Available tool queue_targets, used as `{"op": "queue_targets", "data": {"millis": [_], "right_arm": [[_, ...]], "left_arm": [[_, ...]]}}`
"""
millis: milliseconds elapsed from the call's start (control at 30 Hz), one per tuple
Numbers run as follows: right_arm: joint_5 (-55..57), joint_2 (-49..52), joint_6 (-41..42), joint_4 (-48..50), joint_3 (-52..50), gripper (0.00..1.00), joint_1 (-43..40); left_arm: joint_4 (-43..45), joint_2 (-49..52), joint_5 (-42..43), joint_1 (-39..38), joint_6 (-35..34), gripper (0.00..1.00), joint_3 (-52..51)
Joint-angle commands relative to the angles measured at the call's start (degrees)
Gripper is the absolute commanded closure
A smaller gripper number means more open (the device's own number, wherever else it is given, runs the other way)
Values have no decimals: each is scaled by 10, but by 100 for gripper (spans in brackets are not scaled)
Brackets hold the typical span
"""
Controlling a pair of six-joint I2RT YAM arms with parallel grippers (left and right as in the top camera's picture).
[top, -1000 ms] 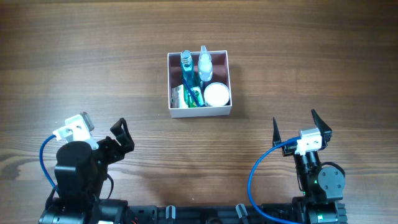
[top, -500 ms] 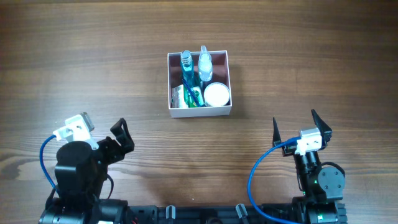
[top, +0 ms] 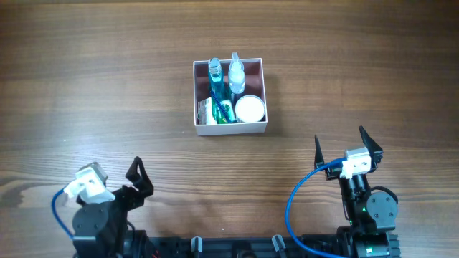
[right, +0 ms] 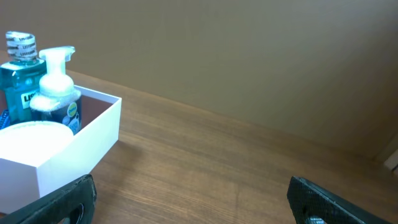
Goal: Pack container
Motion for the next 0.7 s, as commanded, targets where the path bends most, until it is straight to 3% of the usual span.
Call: {"op": "queue_targets", "data": {"millis": [0, 167, 367, 667], "right_arm": [[10, 1, -5, 2, -1, 0, 2], [10, 0, -5, 2, -1, 0, 2], [10, 0, -5, 2, -1, 0, 2], [10, 0, -5, 2, -1, 0, 2]], "left_arm": [[88, -14, 6, 4, 19, 0, -65], [281, -17, 68, 4, 129, 0, -151], [418, -17, 69, 4, 139, 0, -237], [425, -17, 82, -6, 153, 0, -252]]}}
